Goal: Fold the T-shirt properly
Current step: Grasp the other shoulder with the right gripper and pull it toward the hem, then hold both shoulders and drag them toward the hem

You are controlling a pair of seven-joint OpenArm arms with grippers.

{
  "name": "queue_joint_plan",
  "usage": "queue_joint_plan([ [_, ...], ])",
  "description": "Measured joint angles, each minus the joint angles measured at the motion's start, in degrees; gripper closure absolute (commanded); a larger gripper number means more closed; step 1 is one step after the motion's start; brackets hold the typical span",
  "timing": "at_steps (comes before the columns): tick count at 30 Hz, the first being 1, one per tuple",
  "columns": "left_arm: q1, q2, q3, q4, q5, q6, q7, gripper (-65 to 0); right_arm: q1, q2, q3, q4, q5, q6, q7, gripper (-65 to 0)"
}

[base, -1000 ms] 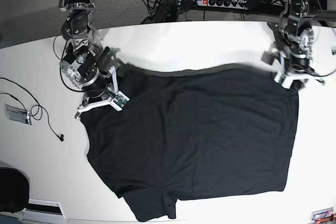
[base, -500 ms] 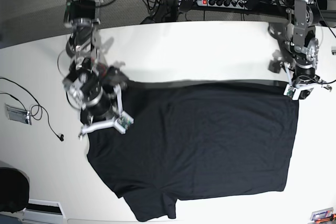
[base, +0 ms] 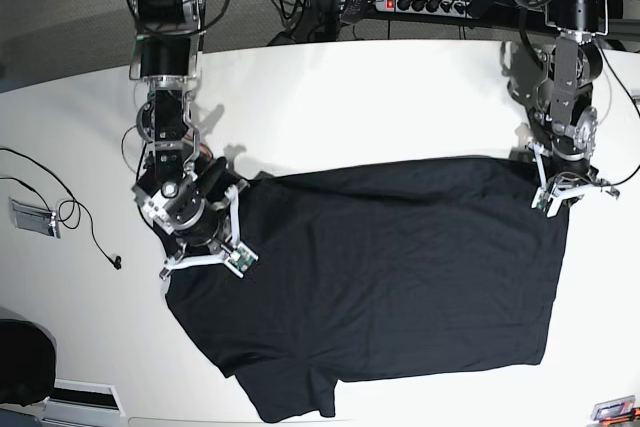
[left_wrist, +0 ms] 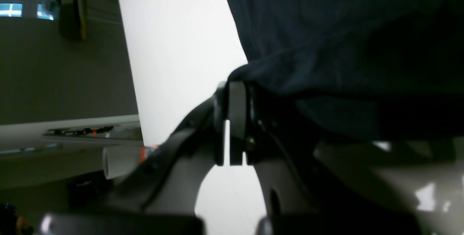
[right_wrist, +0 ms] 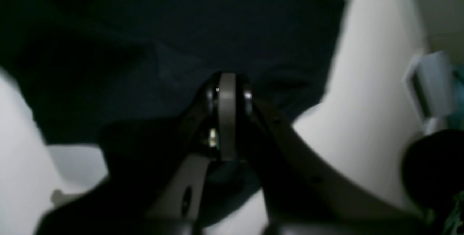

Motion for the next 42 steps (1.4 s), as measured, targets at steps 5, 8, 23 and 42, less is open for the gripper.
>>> queue_joint_plan([
  [5,-2.89,-0.35,0.00,0.11,0.04,0.11,-0.39,0.0,-0.57,-1.42,0.26,-0.44,0.00,0.39,-0.76,0.0],
  [8,-3.52,-0.33,0.00,0.04,0.02,0.00,-0.28,0.0,3.43,-1.42,0.22,-2.75,-0.02,0.37,-0.66,0.0],
  [23,-9.31,-0.13,3.85,-7.04,0.09,-0.09,-0.46,0.0,8.79,-2.60,0.35,-19.69,-0.15,-0.02,3.21,0.0],
  [42,-15.17,-0.37,6.05,-11.15,0.39,0.44,-0.39,0.0,13.60,-3.37,0.31,-25.75,-0.22,0.04,6.62,0.0],
])
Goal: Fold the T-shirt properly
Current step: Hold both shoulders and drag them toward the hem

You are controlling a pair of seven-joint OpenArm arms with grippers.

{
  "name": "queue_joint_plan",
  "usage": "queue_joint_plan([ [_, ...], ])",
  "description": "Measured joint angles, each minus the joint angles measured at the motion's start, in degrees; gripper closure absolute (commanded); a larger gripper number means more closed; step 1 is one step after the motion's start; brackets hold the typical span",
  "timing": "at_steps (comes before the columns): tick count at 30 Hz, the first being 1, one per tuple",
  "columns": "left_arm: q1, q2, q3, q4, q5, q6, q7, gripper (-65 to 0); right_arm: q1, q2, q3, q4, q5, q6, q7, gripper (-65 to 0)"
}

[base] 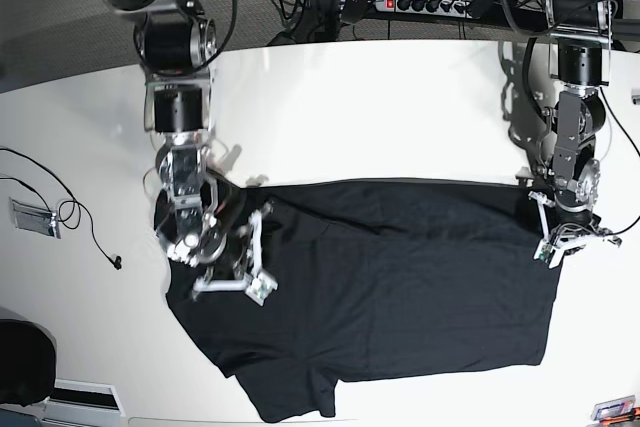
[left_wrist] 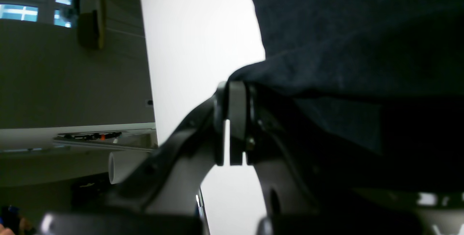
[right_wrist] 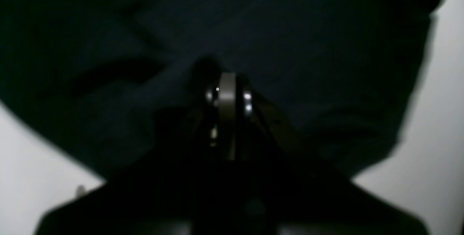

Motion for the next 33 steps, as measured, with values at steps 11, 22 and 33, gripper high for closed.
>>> queue_joint_plan([
  [11,0.28,0.04,0.00,0.00,0.04,-0.02,0.04,0.0,6.03,0.04,0.00,-0.63,4.55,0.00,2.23,0.0],
  [22,0.31,0.04,0.02,0.00,0.04,0.00,0.02,0.0,5.51,0.02,-0.22,-6.08,4.42,-4.83,6.25,0.0],
  [33,0.55,0.09,0.22,0.02,-0.15,7.61,-0.04,-0.3,5.40,0.02,-0.04,-5.75,4.68,-4.96,6.45,-18.1],
])
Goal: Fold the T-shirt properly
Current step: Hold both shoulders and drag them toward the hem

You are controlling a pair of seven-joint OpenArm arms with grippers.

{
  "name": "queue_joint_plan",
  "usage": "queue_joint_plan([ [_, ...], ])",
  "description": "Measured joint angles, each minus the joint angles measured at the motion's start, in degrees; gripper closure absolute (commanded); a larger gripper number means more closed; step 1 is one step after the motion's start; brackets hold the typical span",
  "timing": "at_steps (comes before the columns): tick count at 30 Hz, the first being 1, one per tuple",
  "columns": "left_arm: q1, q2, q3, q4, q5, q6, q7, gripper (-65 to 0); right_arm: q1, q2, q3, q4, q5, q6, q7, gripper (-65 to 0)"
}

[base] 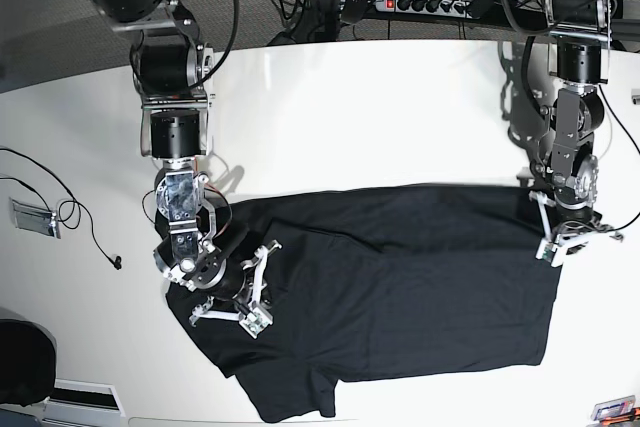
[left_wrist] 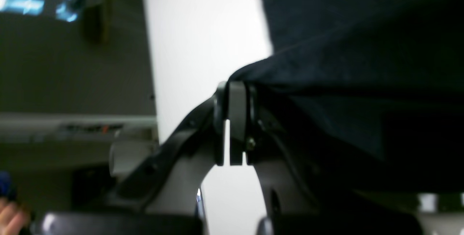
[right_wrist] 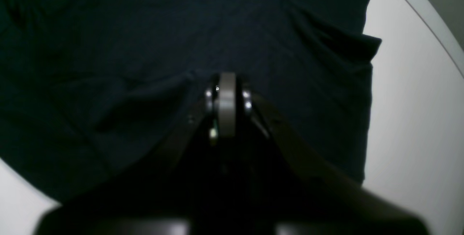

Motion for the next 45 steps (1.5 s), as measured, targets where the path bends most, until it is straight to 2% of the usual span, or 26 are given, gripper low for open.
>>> queue_joint_plan([
  [1,0.09,-0.02,0.13,0.00,0.26,2.40,-0.11,-4.6,0.17,0.02,-0.04,0.00,0.04,0.09,0.22,-24.4],
  [3,0.33,-0.35,0.92,0.00,0.24,4.96,-0.39,-12.1,0.22,0.15,-0.35,0.11,0.00,0.11,0.37,-34.7],
  [5,0.55,-0.48,2.10,0.00,0.26,4.50,-1.75,-18.2,0.13,0.15,-0.35,0.11,0.02,0.20,0.37,-41.6],
  [8,0.55,-0.04,2.82,0.00,3.28,1.77,-1.88,-23.4,0.17,0.15,-0.11,0.11,0.02,0.15,0.37,-46.9],
  [11,1.22,-0.24,2.78,0.04,4.70,-0.37,-2.12,-25.1,0.13,0.17,-0.02,0.13,-0.11,0.15,0.28,-47.0],
  [20,1.33,0.00,1.36,0.04,4.22,-1.03,-2.03,-25.1,0.15,0.15,0.00,0.13,0.02,0.17,-0.07,-47.0],
  [22,1.16,0.31,-1.09,0.04,2.40,-0.98,-2.25,-25.0,0.15,0.15,0.28,0.11,0.04,0.20,-0.15,-47.0],
  [24,-0.42,0.35,-1.77,-0.02,-2.19,-0.98,-0.63,-25.0,0.20,-0.46,3.17,-0.31,0.35,0.22,-0.11,-47.0],
  [27,-4.04,0.96,-1.70,-0.04,-7.15,-0.98,0.83,-25.0,0.85,-1.92,9.05,-3.91,4.63,-0.04,0.15,-47.0],
  [32,-5.25,1.09,-1.53,0.17,-7.50,-0.96,2.43,-25.0,2.25,-2.12,10.99,-7.50,6.05,-0.24,-2.47,-47.0],
  [37,-4.17,1.46,1.49,0.11,-8.15,-1.03,2.14,-25.0,3.41,-2.25,10.80,-6.36,7.19,-0.37,-2.47,-47.0],
  [41,-1.66,4.28,1.20,0.09,-13.81,-0.72,2.86,-24.9,2.34,-2.23,10.99,-6.51,6.32,-0.24,-3.56,-47.0],
  [44,-1.57,5.92,1.57,-0.24,-22.43,-0.90,6.54,-24.9,2.91,-1.68,10.97,-8.02,6.93,-0.24,-2.19,-47.0],
  [45,-1.92,5.97,1.57,-1.07,-24.94,-0.98,6.23,-24.9,3.28,-0.85,10.95,-9.73,7.41,0.11,-1.18,-47.0],
])
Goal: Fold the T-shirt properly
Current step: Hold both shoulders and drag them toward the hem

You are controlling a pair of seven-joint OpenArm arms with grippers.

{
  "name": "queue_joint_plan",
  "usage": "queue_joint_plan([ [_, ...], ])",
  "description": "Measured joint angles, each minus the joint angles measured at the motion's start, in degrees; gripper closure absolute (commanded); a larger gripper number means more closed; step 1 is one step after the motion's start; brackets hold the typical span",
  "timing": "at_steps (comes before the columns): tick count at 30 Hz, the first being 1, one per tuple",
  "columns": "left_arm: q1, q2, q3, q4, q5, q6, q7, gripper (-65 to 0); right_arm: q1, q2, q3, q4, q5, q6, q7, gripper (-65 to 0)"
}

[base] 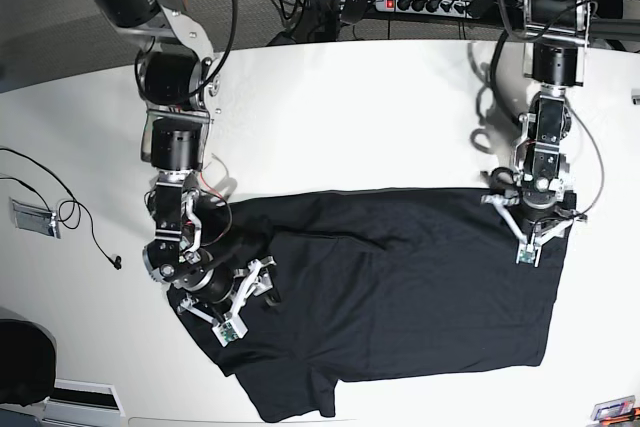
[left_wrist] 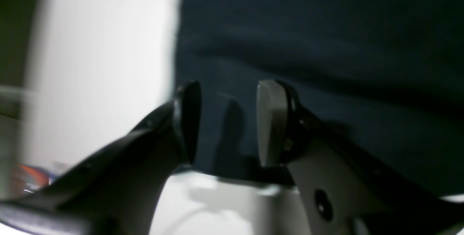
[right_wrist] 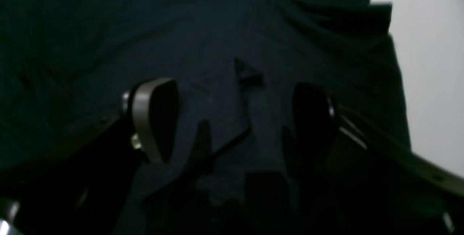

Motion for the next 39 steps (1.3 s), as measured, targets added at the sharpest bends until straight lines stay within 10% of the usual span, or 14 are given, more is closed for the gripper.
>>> queue_joint_plan([
  [18,3.08,-1.05,-0.39,-5.25,-4.87,0.94,-1.97,-24.9,-6.10,5.03,-0.09,-11.87,1.42,-0.76,10.32,-47.0],
  [24,1.86,-1.11,-0.39,-13.99,-5.46,0.87,-15.56,-24.9,-10.12,5.01,-0.09,-10.95,3.26,-0.92,14.75,-47.0],
  [28,-0.81,-1.40,-0.63,-16.17,-5.51,0.66,-11.76,-24.9,-12.37,4.96,-0.09,-8.87,3.39,-0.98,15.96,-47.0],
  [39,6.27,-0.74,-0.90,-8.20,-6.97,3.23,-11.10,-24.9,-18.73,4.96,-0.33,6.93,1.62,-0.31,3.89,-47.0],
])
